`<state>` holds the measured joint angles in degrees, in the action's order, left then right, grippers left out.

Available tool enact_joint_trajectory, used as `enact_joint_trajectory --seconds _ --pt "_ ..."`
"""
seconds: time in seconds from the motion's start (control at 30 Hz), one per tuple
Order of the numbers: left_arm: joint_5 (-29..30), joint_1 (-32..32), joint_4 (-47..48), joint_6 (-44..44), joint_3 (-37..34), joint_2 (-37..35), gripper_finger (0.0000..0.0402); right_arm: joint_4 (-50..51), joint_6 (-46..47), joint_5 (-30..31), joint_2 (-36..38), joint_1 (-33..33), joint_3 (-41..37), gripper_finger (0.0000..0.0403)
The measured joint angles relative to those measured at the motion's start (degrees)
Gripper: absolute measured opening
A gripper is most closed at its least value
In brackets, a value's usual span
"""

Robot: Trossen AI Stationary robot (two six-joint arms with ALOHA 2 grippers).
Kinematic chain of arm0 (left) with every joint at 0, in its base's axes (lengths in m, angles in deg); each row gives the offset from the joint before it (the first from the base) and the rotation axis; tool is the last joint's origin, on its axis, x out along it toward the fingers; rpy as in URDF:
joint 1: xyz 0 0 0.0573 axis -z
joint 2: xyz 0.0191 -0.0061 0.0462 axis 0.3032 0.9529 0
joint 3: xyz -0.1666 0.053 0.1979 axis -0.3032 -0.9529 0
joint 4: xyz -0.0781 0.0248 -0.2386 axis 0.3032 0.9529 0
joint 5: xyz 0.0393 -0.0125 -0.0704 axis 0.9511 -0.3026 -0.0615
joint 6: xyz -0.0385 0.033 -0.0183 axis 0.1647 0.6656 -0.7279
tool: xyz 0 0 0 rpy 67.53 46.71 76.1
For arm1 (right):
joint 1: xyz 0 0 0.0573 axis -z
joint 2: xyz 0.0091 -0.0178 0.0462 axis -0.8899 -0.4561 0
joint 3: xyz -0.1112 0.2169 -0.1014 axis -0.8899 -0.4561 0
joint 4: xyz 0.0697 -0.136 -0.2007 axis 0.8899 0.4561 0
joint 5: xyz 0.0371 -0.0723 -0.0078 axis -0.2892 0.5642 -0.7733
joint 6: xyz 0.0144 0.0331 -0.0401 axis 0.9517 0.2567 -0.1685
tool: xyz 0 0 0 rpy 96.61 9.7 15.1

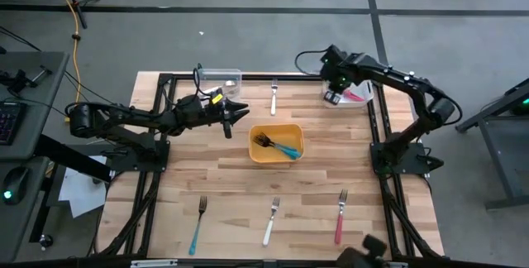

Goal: Sort silverware by color (type)
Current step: Put the pink fork into the white bin

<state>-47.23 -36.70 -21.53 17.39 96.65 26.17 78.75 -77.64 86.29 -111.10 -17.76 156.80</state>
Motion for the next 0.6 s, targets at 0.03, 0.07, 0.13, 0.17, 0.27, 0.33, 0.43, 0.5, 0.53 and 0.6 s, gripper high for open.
enact_joint_trajectory --seconds 0.03,0.07,0.13,0.17,0.27,0.33,0.43,0.5,0.53,0.6 --pt "-0.02 0.02 0.02 -0.01 0.00 0.00 0.0103 0.80 -0.30 1.66 -0.29 1.28 -0.02 0.0051" --pt "-0.06 0.02 0.09 -0.03 0.00 0.00 0.0103 1.73 -0.59 2.60 -0.62 2.53 -0.05 0.0051" --pt "-0.09 0.02 0.55 -0.16 0.00 -0.01 0.0103 3.42 -1.07 4.02 -1.06 4.62 -0.11 0.0052" --pt "-0.11 0.02 0.92 -0.17 0.00 -0.02 0.0103 3.89 -1.28 4.54 -1.14 5.47 -0.11 0.0054" --pt "-0.11 0.09 1.66 -0.17 0.00 -0.02 0.0103 5.80 -2.41 4.67 -1.17 7.52 -0.11 0.0056" --pt "-0.11 0.14 2.24 -0.18 0.00 -0.02 0.0103 6.84 -3.08 4.76 -1.17 8.42 -0.11 0.0058" --pt "-0.09 0.26 2.63 -0.15 0.00 -0.02 0.0103 8.54 -4.34 4.74 -1.17 9.09 -0.11 0.0058" --pt "-0.09 0.33 2.89 -0.10 0.00 -0.02 0.0103 9.00 -5.79 4.76 -1.17 9.07 -0.39 0.0059" --pt "-0.09 0.33 2.91 -0.08 0.00 -0.02 0.0104 9.05 -6.64 4.74 -1.17 9.05 -0.82 0.0059" --pt "-0.09 0.33 2.97 -0.08 0.00 -0.02 0.0103 8.43 -8.63 4.68 -1.17 9.02 -2.18 0.0059"
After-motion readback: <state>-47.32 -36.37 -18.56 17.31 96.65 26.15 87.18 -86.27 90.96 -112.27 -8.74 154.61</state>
